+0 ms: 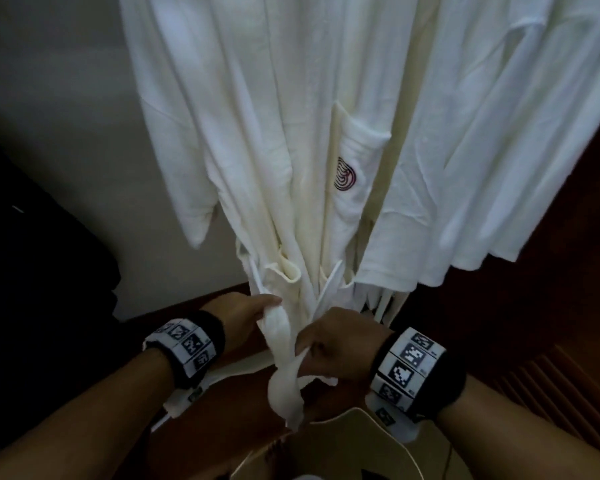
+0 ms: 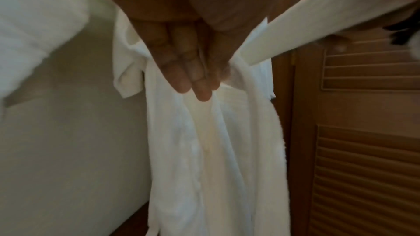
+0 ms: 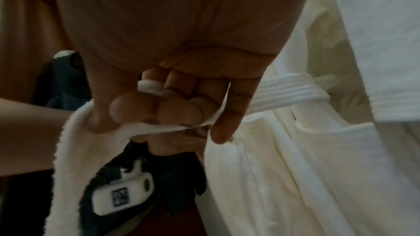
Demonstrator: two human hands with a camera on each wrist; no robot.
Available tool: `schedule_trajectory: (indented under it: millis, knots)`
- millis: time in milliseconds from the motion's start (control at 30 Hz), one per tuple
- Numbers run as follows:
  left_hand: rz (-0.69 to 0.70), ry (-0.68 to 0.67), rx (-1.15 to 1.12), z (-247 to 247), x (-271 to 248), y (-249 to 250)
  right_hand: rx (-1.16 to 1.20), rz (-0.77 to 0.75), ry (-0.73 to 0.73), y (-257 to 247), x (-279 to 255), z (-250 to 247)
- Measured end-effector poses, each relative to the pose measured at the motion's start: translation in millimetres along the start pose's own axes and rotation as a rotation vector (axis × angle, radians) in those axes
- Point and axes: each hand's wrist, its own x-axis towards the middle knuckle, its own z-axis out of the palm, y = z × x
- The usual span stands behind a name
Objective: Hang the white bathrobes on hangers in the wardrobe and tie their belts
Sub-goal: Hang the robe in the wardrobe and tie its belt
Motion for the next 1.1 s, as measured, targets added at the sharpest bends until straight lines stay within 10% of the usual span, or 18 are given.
schedule_trajectory:
  millis: [133,300,733,967,1100]
  knots:
    - [-0.041,0.064,0.037,-4,1,32,0.089,0.035,-0.042,-19,-12,4]
    - [-0.127,0.023,-0.595,5,-8,62,0.042,0.180,0.066,-18,-16,8]
    - [-0.002,-0.152,-1.311,13,-31,53,0.051,0.399,0.250,2,0,13]
    - [0.136,-0.022,-1.091,5,-26,25,0.719,0.453,0.651,7,26,41]
    - [0.131,0.070,-0.931,-18,-11,9,1.107,0.517,0.495,15,32,55]
